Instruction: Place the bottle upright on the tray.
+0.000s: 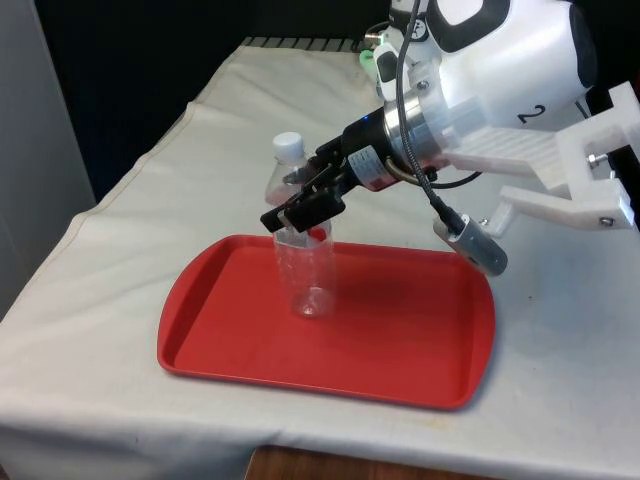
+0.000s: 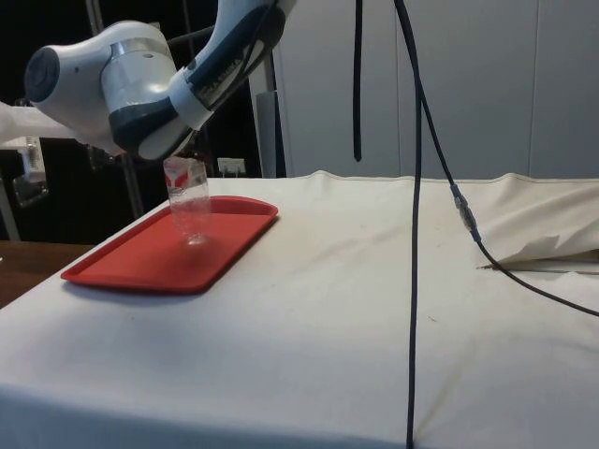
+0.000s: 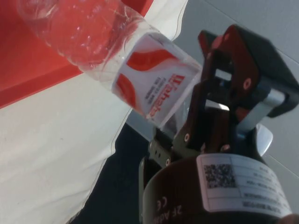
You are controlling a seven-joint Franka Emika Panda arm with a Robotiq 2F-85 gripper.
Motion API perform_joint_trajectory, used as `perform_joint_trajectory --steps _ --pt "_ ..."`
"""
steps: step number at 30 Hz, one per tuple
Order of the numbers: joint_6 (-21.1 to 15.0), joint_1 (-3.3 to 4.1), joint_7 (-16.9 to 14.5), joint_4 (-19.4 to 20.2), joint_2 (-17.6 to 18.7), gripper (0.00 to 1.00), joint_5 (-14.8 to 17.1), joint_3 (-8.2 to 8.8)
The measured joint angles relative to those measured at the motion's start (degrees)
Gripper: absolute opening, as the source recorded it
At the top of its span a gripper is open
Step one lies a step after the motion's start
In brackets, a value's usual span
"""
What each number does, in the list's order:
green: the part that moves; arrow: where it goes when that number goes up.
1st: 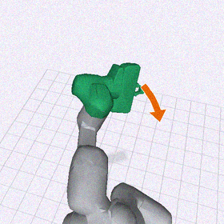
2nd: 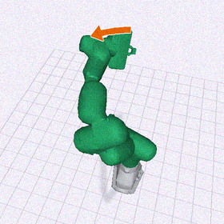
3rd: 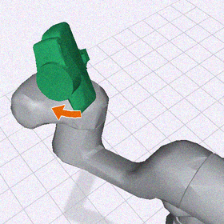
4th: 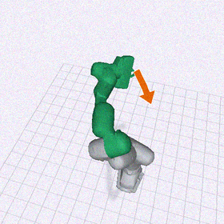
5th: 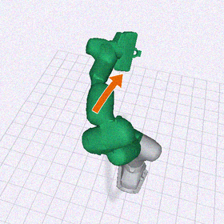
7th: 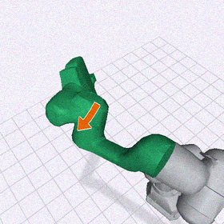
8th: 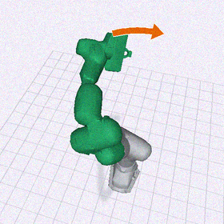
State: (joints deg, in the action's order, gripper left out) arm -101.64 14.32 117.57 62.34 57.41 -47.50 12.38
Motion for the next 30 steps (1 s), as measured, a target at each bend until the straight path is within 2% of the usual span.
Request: perform_joint_trajectory --steps 1,2,3,4,14,30 --pt "0.00 0.00 0.00 0.00 0.00 0.90 0.00 0.00" --pt "0.00 0.00 0.00 0.00 0.00 0.90 0.00 0.00" --pt "0.00 0.00 0.00 0.00 0.00 0.99 0.00 0.00" --pt "0.00 0.00 0.00 0.00 0.00 1.00 0.00 0.00" --pt "0.46 0.06 0.00 -0.17 0.00 1.00 -0.06 0.00" --pt "5.84 0.86 -0.63 -3.78 -0.34 1.00 -1.38 -0.11"
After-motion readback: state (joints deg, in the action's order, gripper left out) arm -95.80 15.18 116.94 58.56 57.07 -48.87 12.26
